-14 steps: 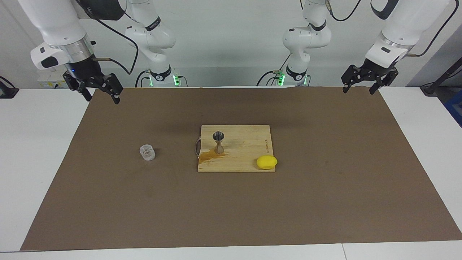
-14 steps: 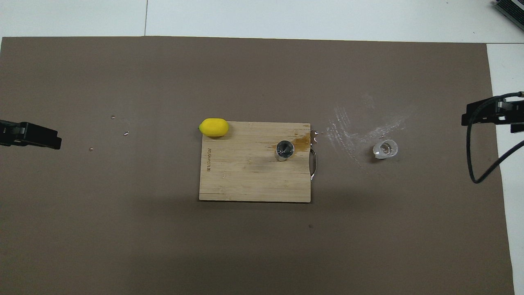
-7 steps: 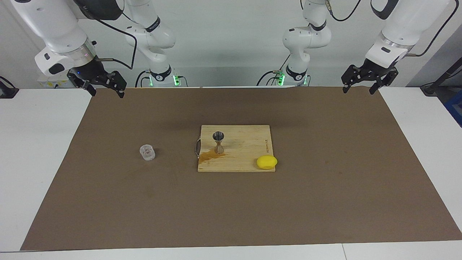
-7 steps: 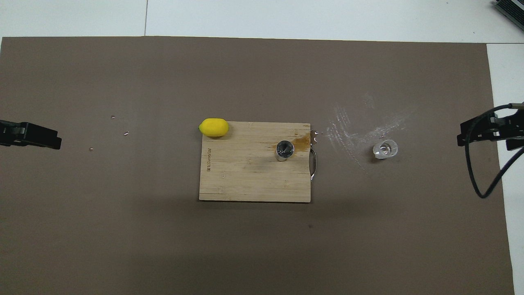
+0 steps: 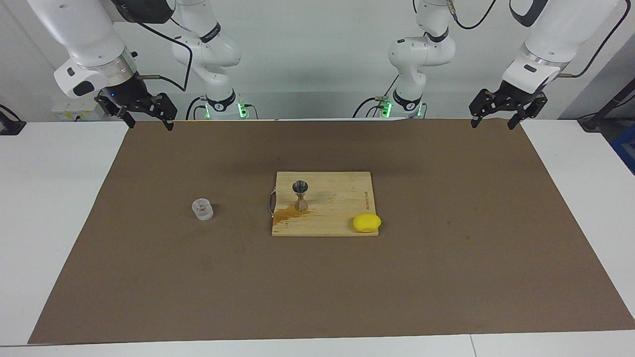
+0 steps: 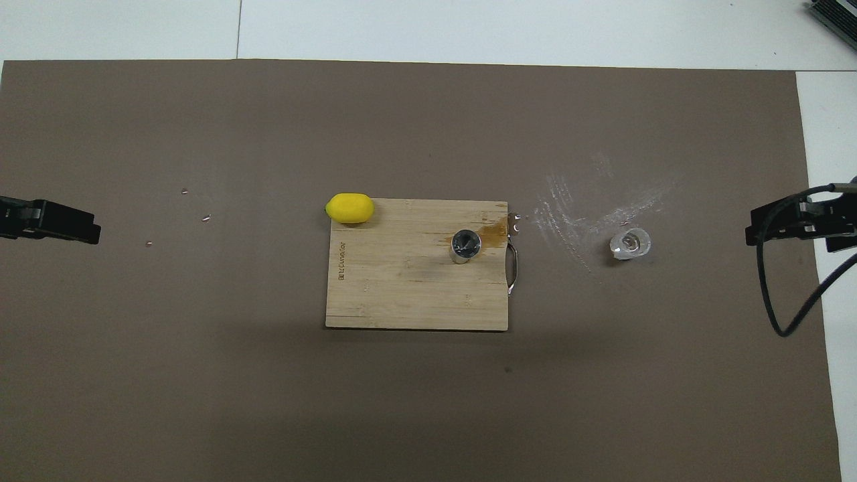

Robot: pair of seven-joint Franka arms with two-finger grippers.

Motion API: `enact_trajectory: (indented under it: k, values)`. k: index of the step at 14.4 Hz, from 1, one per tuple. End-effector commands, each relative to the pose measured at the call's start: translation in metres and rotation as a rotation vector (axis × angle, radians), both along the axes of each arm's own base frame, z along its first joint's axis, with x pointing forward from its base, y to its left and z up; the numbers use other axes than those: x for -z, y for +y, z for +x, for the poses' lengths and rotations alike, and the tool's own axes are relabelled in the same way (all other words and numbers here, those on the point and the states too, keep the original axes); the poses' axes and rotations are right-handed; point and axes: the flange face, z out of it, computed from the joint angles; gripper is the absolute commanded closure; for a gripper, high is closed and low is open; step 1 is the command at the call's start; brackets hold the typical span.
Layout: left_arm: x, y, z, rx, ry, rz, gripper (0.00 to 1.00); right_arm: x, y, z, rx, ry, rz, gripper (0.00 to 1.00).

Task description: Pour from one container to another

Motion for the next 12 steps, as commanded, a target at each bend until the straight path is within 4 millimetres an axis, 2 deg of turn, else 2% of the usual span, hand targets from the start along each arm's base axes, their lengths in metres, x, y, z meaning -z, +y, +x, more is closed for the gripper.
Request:
enact_trajectory:
  k: [1, 12]
  values:
    - [0.0000, -0.0006, -0.0033, 0.009, 0.010, 0.000, 0.00, -0.0006, 0.0003, -0.0026, 0.019, -0.033, -0.007, 0.00]
    - [0.0000, -0.0005, -0.0033, 0.009, 0.010, 0.002, 0.00, 0.0001, -0.0004, -0.0015, 0.017, -0.044, -0.021, 0.00]
